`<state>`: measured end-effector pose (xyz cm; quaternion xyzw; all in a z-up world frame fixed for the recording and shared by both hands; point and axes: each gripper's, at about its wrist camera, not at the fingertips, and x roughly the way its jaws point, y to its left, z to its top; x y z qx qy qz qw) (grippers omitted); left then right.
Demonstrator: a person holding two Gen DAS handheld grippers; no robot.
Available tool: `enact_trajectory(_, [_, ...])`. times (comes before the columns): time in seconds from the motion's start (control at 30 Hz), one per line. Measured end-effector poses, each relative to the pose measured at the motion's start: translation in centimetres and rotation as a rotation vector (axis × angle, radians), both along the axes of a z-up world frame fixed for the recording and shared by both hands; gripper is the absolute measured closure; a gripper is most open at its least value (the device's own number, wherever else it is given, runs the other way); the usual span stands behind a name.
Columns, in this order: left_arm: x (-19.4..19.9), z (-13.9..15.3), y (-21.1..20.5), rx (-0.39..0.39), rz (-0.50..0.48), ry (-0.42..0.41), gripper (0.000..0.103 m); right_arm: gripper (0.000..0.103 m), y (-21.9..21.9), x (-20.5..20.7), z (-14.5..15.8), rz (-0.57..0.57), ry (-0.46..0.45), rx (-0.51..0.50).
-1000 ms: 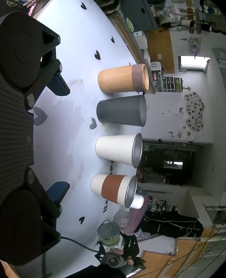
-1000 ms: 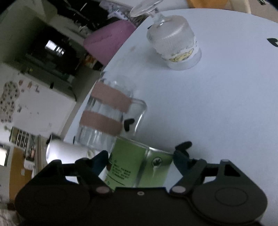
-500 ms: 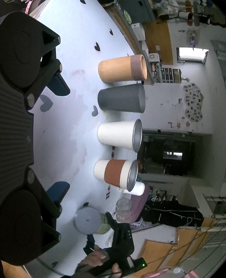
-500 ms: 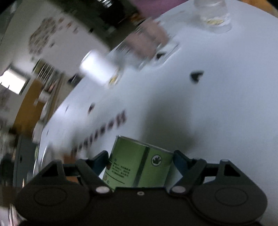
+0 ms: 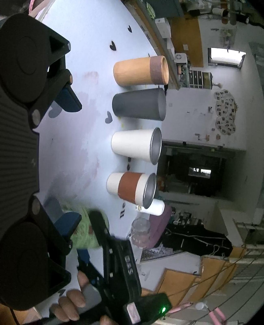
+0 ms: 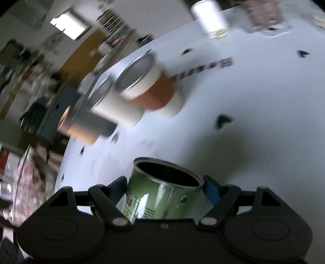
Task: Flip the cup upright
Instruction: 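Lift the green tin can with the right gripper and rotate it upright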
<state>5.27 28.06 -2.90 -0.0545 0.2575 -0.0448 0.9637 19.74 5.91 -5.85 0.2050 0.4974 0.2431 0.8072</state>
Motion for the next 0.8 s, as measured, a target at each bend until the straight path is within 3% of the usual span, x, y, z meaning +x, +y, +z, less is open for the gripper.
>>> enact_trajectory(0.33, [0.8, -0.7, 1.0, -0.075, -0.019, 0.065, 0.000, 0.022, 4.9, -0.2, -0.9, 0.128, -0.062, -0.074])
enact_trajectory(0.57, [3.2, -0.3, 1.2, -0.181, -0.094, 0.150, 0.000, 0.015, 2.5, -0.6, -0.5, 0.062, -0.073, 0.015])
enact_trajectory(0.8, [8.2, -0.2, -0.1, -0.235, -0.152, 0.254, 0.000, 0.015, -2.4, -2.5, 0.4, -0.095, -0.127, 0.095])
